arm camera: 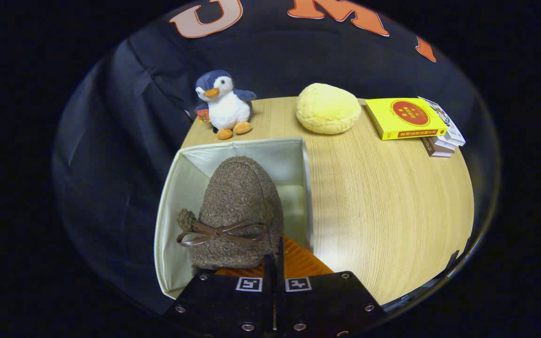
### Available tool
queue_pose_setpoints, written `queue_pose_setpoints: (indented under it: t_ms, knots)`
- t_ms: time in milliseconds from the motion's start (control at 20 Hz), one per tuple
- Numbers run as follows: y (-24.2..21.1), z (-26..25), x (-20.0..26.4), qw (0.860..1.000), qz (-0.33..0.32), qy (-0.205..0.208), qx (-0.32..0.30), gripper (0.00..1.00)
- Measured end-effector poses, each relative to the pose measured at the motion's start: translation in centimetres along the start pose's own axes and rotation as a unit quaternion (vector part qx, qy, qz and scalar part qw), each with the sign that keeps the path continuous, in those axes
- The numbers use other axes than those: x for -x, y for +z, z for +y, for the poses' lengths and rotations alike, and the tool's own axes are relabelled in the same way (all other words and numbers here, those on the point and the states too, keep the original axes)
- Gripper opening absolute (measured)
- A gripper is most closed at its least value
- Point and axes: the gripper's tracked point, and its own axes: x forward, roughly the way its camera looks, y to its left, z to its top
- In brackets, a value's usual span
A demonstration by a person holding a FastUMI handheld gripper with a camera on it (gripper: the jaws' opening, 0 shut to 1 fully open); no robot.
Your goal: Open the storage box then place both shoes into the box .Put the left shoe in first, then the right shoe, with the right side of both shoes facing outward in a uniform manner.
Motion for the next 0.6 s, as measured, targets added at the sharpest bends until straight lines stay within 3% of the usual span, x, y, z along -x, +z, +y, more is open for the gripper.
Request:
queue_pose_setpoints:
  t_ms: [150,350,500,600]
  knots:
    - [0.0,1.1,-0.7,1.0,0.008,0.004,-0.002,0.08]
    - [0.2,1.0,1.2,1.0,0.0,-0.001,0.021,0.31]
    - [2.6,1.8,4.8,0.998,-0.047,0.047,0.015,0.48]
    - [4.9,1.4,7.6,0.994,-0.084,0.071,0.023,0.54]
